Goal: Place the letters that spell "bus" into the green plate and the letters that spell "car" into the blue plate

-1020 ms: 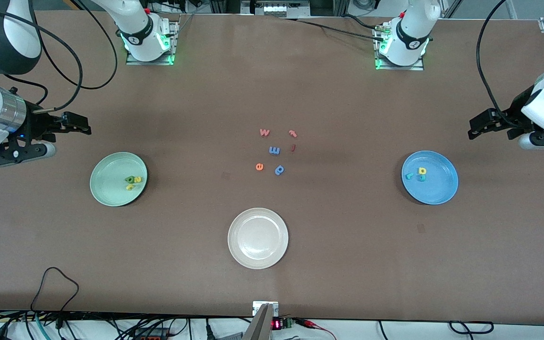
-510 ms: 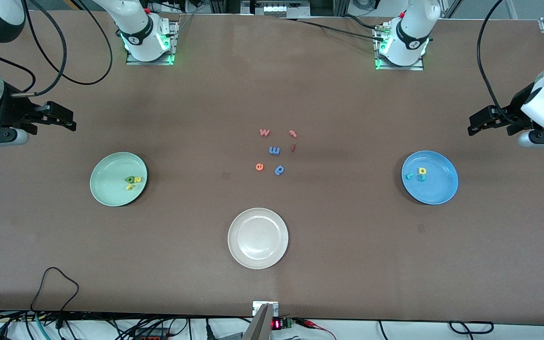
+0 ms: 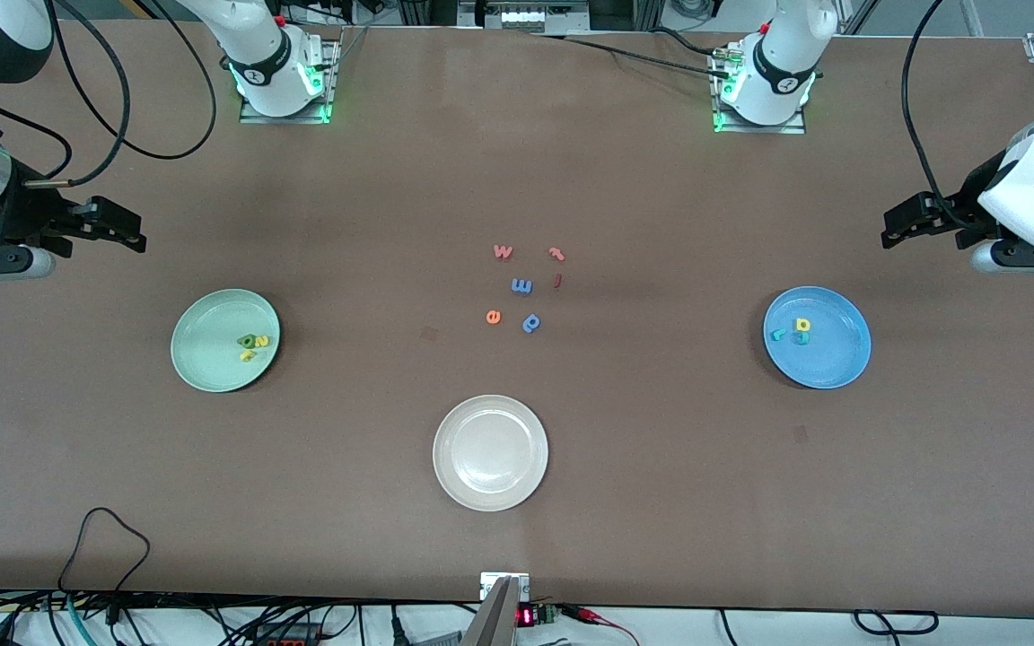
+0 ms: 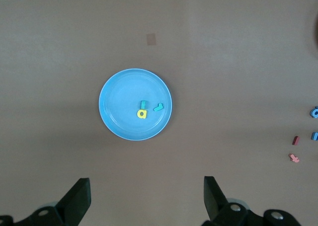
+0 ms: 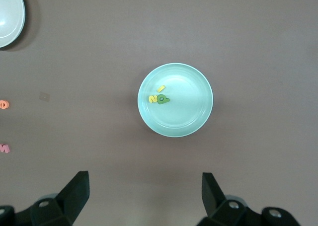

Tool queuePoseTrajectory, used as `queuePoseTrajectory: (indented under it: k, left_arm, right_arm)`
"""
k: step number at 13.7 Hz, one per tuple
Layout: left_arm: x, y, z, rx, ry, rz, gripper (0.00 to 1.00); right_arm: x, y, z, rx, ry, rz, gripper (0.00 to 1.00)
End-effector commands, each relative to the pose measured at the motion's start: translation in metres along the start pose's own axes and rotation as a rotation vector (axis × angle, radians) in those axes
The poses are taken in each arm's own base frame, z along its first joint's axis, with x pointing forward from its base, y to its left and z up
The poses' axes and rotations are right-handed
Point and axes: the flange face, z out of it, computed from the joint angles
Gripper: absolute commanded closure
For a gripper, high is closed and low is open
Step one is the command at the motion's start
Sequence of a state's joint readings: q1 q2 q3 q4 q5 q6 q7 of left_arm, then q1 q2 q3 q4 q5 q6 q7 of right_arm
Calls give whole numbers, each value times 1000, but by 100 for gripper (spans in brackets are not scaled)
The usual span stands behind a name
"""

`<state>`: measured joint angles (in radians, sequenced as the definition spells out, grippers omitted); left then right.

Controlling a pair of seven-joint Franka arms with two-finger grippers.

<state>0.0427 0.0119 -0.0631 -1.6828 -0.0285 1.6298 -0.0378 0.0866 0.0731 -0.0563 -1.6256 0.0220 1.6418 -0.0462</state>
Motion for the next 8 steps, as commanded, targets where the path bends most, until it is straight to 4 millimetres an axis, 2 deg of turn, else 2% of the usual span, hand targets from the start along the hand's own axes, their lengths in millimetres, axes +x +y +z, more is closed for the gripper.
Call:
queuePoseTrajectory:
  k: [1, 8]
  left_arm:
    - [-7, -4, -8, -2, -4, -5, 0]
    - [-8, -1, -8, -1, -16, 1, 0]
  right_arm:
    - [3, 2, -4, -12, 7, -17, 0]
    - [3, 3, -4, -11, 10, -17, 0]
